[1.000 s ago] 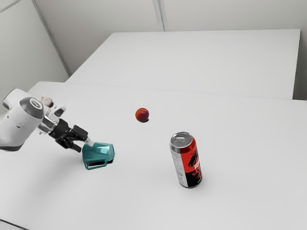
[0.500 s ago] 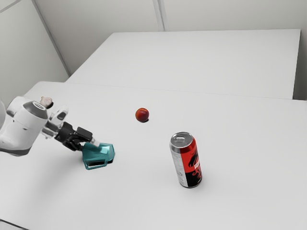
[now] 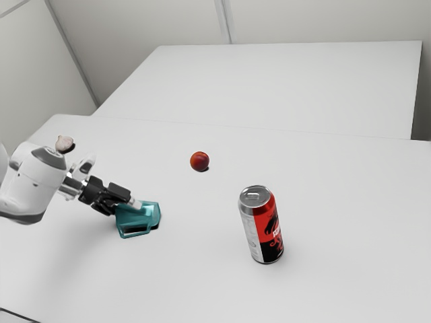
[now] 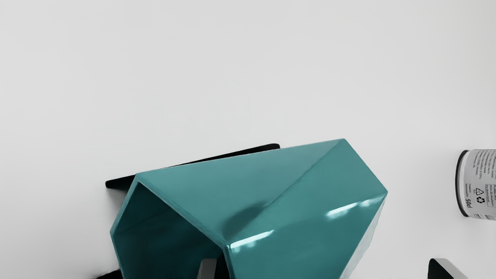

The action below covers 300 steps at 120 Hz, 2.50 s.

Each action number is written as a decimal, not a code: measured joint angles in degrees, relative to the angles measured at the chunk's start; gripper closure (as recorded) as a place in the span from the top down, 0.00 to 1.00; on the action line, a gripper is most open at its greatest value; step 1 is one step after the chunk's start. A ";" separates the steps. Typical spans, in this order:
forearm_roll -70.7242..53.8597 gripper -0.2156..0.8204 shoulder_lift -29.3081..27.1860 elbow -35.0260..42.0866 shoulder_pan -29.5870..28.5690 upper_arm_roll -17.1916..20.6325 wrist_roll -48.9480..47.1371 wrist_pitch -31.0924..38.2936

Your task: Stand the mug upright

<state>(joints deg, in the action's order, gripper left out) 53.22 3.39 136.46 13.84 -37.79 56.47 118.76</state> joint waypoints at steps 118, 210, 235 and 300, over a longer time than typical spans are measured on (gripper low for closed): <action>1.97 0.08 -3.86 -0.41 2.24 -0.01 2.75 -0.40; -26.48 0.04 -1.19 -16.10 6.31 6.19 -3.51 2.08; -31.77 0.04 1.96 -18.27 6.22 7.50 -5.90 3.47; -44.38 0.04 4.21 -18.86 7.07 12.59 -13.14 8.37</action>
<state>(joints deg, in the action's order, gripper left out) 8.84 7.60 117.60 20.90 -25.20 43.33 127.13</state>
